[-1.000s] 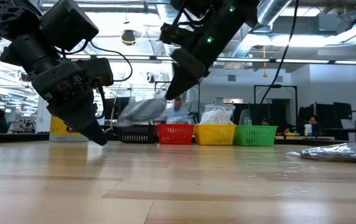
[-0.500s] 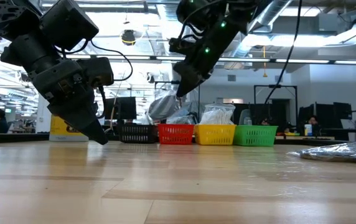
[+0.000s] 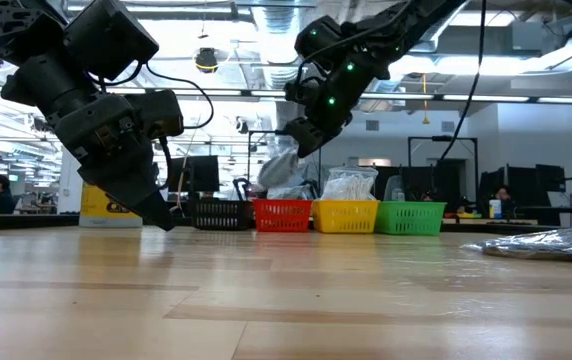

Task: Pick & Place Travel size toiletries
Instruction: Put the hairbrush into the red bin

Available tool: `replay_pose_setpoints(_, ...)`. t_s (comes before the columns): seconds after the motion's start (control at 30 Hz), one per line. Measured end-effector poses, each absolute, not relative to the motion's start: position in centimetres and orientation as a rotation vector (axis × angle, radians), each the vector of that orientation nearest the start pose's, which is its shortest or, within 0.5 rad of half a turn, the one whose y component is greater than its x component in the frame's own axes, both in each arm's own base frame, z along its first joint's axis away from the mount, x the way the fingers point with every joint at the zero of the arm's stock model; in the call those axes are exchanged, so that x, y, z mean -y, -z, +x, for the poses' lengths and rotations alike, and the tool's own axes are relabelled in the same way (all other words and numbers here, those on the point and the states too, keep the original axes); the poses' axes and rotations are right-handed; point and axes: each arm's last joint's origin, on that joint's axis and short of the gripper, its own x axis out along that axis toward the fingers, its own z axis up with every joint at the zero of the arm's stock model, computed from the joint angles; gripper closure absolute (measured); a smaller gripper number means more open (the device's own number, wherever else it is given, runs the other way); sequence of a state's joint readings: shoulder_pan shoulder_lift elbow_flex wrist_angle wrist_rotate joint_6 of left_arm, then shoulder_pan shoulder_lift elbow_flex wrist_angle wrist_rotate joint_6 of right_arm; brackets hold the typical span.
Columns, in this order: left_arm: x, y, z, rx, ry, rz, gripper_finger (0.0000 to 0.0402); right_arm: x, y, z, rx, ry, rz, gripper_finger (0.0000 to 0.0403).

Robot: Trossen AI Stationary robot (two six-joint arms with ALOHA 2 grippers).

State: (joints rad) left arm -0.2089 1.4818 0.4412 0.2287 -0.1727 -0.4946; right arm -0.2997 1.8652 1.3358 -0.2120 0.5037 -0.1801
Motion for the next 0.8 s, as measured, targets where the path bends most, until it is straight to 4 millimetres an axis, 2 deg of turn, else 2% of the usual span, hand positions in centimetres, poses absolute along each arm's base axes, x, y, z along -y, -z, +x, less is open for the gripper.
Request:
replay_pose_setpoints(0.27, 4.5, -11.6, 23.4, -0.784, -0.162, -0.314, 0.0344, 16.1, -22.5, 37.8, -0.781, 0.770, -0.223, 0.0403)
replay_pose_setpoints(0.4, 4.5, -11.6, 23.4, -0.783, -0.162, -0.314, 0.0344, 17.1, -22.0, 37.8, -0.776, 0.790, -0.214, 0.0403)
replay_pose_setpoints(0.8, 4.5, -11.6, 23.5, -0.779, -0.161, -0.316, 0.0344, 18.4, -22.1, 37.4, -0.762, 0.809, -0.222, 0.0403)
